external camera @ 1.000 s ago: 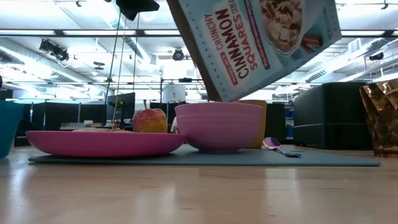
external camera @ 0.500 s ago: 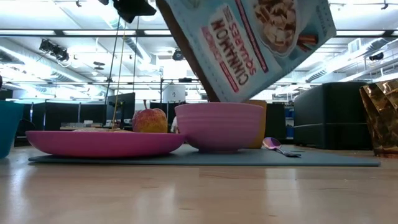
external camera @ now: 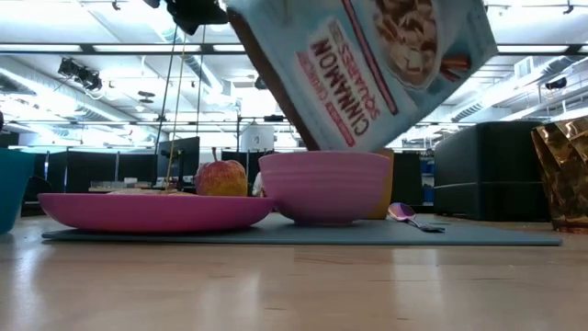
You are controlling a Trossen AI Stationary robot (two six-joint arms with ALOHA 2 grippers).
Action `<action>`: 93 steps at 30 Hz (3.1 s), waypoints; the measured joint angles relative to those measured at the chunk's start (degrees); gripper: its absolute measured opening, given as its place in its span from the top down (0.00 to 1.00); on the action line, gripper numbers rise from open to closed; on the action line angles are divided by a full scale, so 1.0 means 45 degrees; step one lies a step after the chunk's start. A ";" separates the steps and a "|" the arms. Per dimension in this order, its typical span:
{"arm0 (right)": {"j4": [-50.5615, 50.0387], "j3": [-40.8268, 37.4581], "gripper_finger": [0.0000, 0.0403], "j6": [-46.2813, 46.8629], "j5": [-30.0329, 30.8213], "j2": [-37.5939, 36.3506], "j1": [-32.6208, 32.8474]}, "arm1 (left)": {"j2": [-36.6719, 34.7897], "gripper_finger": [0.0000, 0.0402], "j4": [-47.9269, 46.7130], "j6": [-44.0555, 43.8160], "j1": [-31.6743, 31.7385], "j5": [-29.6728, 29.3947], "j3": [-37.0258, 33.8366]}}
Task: Arrange a breakfast setting
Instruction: Pour the cereal from the blue cereal box into the pink bowl
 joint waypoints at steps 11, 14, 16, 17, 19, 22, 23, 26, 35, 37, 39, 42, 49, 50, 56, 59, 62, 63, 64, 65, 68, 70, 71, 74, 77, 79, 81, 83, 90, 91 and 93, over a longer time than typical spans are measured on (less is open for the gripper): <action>0.0214 -0.0033 0.70 0.0148 0.0497 0.0007 0.0036 | -0.0108 0.46 -0.0092 0.0040 0.0015 -0.0003 0.0000; 0.0172 -0.0035 0.70 0.0111 0.0394 0.0138 -0.0013 | -0.0231 0.46 -0.0151 0.0041 0.0015 -0.0003 0.0010; 0.0514 -0.0016 0.70 -0.0162 0.0130 0.0273 0.0037 | -0.0329 0.46 -0.0034 0.0070 0.0029 -0.0003 0.0010; 0.0415 -0.0010 0.70 -0.0419 0.0059 0.0319 0.0042 | -0.0423 0.46 -0.0131 0.0075 0.0034 -0.0003 0.0010; 0.0221 -0.0049 0.70 -0.0109 0.0579 0.0352 0.0045 | -0.0508 0.46 -0.0146 0.0070 0.0034 -0.0011 0.0010; 0.0367 -0.0025 0.70 -0.0260 0.0420 0.0344 -0.0058 | -0.0643 0.46 -0.0387 -0.0014 0.0034 -0.0008 0.0006; 0.0461 -0.0035 0.70 0.0049 0.0582 0.0342 -0.0040 | -0.0672 0.46 -0.0303 -0.0059 0.0034 -0.0007 0.0005; 0.0305 -0.0001 0.70 -0.0329 0.0285 0.0347 0.0028 | -0.0718 0.46 -0.0442 -0.0066 0.0034 -0.0007 0.0001; 0.0283 -0.0004 0.70 0.0036 0.0592 0.0347 0.0327 | -0.0743 0.46 -0.0384 -0.0129 0.0010 -0.0007 0.0000; 0.0269 0.0111 0.70 -0.0256 0.0215 0.0344 0.0321 | -0.0743 0.46 -0.0369 -0.0134 0.0012 -0.0012 0.0002; 0.0247 0.0111 0.70 -0.0090 0.0512 0.0328 0.0283 | -0.0743 0.46 -0.0361 -0.0170 0.0010 -0.0012 0.0000; 0.0071 0.0108 0.70 0.0005 0.0249 0.0337 0.0220 | -0.0743 0.46 -0.0355 -0.0186 0.0010 -0.0012 0.0000; 0.0150 0.0431 0.70 -0.0208 0.0004 0.0779 0.0125 | -0.0743 0.46 -0.0056 -0.0178 0.0155 -0.0007 0.0000; 0.0109 0.0519 0.70 -0.0406 -0.0186 0.0880 0.0130 | -0.0743 0.46 -0.0053 -0.0160 0.0155 -0.0007 0.0000; -0.0274 0.0838 0.70 -0.0407 0.0467 0.1132 0.0159 | -0.0743 0.46 -0.0088 -0.0076 0.0155 -0.0007 0.0000; -0.0122 0.0979 0.70 -0.0320 0.0488 0.1182 0.0145 | -0.0743 0.46 -0.0186 -0.0071 0.0155 -0.0002 0.0000; -0.0073 0.0980 0.70 -0.0058 0.0475 0.1173 0.0204 | -0.0740 0.46 -0.0381 -0.0073 0.0155 -0.0001 0.0000; -0.0010 0.0980 0.70 -0.0268 0.0227 0.1173 0.0228 | -0.0743 0.46 -0.0389 -0.0066 0.0155 -0.0003 0.0000; -0.0096 0.0980 0.70 -0.0359 0.0185 0.1173 0.0241 | -0.0743 0.46 -0.0371 -0.0063 0.0152 -0.0001 0.0000; -0.0231 0.0979 0.70 -0.0200 0.0446 0.1173 0.0247 | -0.0743 0.46 -0.0370 -0.0066 0.0155 0.0002 0.0000; -0.0162 0.0976 0.70 -0.0085 0.0410 0.1173 0.0222 | -0.0743 0.46 -0.0379 -0.0057 0.0155 -0.0002 0.0000; -0.0024 0.0961 0.70 0.0092 0.0428 0.1173 0.0245 | -0.0743 0.46 -0.0378 -0.0038 0.0155 0.0002 0.0000; 0.0261 0.0976 0.70 -0.0060 0.0189 0.1235 0.0291 | -0.0743 0.46 -0.0334 0.0003 0.0155 0.0002 0.0000; -0.0243 0.0948 0.70 -0.0246 0.0485 0.1328 0.0319 | -0.0743 0.46 -0.0215 0.0027 0.0155 0.0002 0.0000; -0.0203 0.0982 0.70 0.0054 -0.0037 0.1314 0.0263 | -0.0743 0.46 -0.0328 -0.0057 0.0116 0.0002 0.0000; -0.0677 0.0965 0.70 0.0154 0.0434 0.1272 0.0342 | -0.0743 0.46 -0.0373 -0.0066 0.0044 -0.0003 0.0000; -0.0810 0.0937 0.70 0.0565 0.0666 0.1069 0.0372 | -0.0791 0.46 -0.0430 -0.0009 -0.0013 -0.0003 -0.0004; -0.0779 0.0903 0.70 0.0899 0.0581 0.0732 0.0354 | -0.0816 0.46 -0.0498 0.0042 -0.0122 -0.0006 -0.0005; -0.0031 -0.0470 0.70 0.1929 0.0678 -0.1151 0.0494 | -0.0922 0.48 -0.1142 0.0094 -0.0301 0.0003 -0.0010; 0.0158 -0.0872 0.70 0.2031 0.0662 -0.1523 0.0494 | -0.0945 0.48 -0.1166 0.0101 -0.0298 0.0002 -0.0010; 0.0684 -0.1731 0.70 0.2233 0.0646 -0.2284 0.0541 | -0.0994 0.50 -0.1072 0.0118 -0.0296 -0.0012 -0.0010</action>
